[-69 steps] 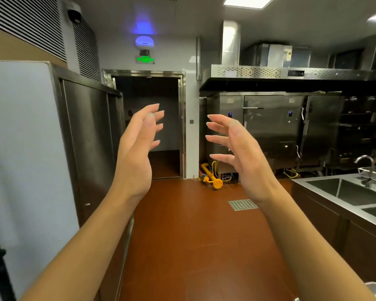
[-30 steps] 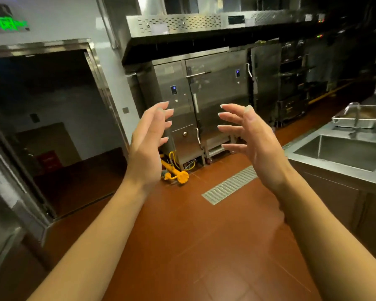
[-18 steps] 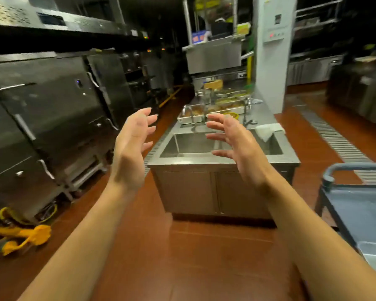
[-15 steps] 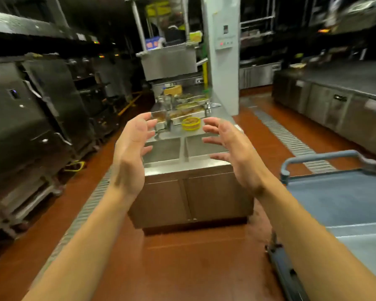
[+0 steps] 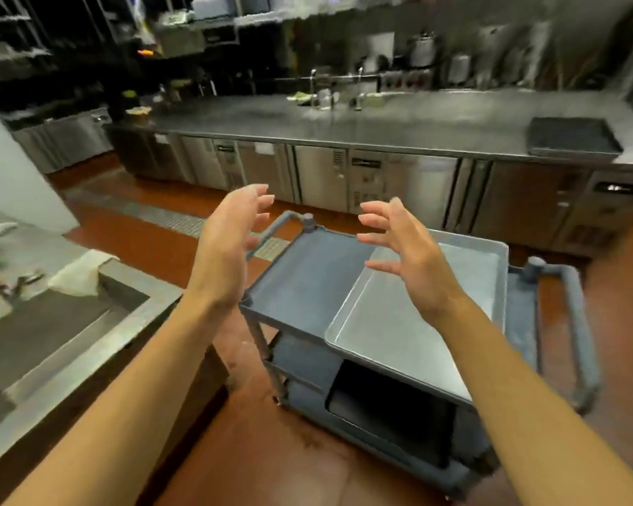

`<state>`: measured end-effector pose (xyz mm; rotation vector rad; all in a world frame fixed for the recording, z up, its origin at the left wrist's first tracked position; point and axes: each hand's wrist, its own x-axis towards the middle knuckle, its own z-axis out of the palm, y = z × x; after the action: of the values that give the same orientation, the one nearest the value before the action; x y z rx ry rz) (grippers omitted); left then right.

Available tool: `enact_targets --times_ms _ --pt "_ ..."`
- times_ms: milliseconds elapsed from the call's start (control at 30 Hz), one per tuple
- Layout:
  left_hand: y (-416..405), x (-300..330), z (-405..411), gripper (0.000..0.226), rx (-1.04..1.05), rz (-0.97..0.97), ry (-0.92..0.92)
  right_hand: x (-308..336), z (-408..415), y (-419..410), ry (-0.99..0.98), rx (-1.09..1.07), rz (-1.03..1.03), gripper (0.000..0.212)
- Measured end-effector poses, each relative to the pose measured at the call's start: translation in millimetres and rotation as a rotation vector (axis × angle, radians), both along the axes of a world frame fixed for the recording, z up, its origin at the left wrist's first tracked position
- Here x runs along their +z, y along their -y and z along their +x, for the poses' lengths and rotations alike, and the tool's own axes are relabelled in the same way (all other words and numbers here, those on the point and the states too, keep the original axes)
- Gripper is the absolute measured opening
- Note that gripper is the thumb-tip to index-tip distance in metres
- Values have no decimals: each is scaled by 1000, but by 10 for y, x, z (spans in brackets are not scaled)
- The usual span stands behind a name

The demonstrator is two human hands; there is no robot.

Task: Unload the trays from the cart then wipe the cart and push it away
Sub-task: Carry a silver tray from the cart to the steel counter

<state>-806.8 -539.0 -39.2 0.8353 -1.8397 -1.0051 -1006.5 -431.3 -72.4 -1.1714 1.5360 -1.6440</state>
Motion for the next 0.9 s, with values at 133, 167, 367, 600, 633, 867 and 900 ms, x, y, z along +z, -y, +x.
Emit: enact_targets --times_ms 133,167,367,600,633,867,900 --pt "205 -349 -810 53 -241 171 52 -296 -562 -305 77 -276 109 53" --pt "238 -437 -1012 50 -286 211 58 -378 -692 -373 100 -328 147 52" --pt "564 -1071 -2046 43 -381 408 126 -966 -1514 -437 218 -527 318 56" --pt "1498 -1580 -2612 46 -292 625 198 -1653 -2444 185 437 -596 381 55" --pt "1618 -1651 -2693 47 -282 648 228 -1747 -2522 260 455 -606 391 55" --pt "2214 -2279 -3116 40 -199 749 364 -2246 -2916 673 505 -610 550 59" --pt "2271 -2370 -3164 39 -199 763 388 -2304 -2948 706 516 -625 589 59"
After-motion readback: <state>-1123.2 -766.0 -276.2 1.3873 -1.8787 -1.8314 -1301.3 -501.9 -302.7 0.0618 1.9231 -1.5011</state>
